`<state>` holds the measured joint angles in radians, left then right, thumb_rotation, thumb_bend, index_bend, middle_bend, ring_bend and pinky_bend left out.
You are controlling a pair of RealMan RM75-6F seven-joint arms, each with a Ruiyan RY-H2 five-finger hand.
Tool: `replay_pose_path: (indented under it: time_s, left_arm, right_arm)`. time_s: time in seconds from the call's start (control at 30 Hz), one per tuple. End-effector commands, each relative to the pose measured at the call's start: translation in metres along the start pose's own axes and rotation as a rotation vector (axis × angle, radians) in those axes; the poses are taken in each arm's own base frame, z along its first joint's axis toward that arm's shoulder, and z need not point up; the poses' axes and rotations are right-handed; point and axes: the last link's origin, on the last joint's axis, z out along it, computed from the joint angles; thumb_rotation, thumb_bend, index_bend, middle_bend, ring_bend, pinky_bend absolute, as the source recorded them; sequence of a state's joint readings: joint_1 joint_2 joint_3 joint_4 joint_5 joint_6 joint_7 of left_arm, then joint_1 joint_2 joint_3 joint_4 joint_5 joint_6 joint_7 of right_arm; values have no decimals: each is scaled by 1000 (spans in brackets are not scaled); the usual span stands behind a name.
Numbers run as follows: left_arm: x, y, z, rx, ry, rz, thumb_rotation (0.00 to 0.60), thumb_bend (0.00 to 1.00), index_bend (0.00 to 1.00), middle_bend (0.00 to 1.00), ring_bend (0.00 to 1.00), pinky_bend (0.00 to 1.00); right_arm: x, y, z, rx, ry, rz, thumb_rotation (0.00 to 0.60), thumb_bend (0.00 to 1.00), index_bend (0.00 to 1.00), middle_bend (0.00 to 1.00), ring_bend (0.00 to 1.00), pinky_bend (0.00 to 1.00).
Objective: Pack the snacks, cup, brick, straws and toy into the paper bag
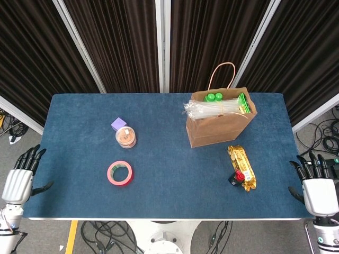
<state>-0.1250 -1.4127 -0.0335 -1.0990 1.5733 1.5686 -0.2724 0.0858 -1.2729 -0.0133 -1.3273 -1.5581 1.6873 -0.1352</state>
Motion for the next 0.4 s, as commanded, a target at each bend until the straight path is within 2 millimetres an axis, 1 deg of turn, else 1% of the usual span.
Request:
replay_pose_path:
  time_s: [0.03, 0.27, 0.4]
  left_arm:
    - [1, 2, 0, -7, 2, -6, 600, 183, 128, 115, 9, 136]
    - [5, 2, -7, -25, 0, -14, 600, 183, 128, 114, 9, 137]
    - [3, 1, -8, -27, -13, -16, 600, 183, 128, 114, 9, 136]
  right_arm:
    - [-1, -1, -5, -18, -21, 9, 600, 5, 223, 155, 0, 0]
    - [-10, 4, -1, -78, -75, 44, 600, 6, 173, 155, 0, 0]
    - [-16, 9, 3, -105, -99, 64, 600, 7, 169, 154, 0, 0]
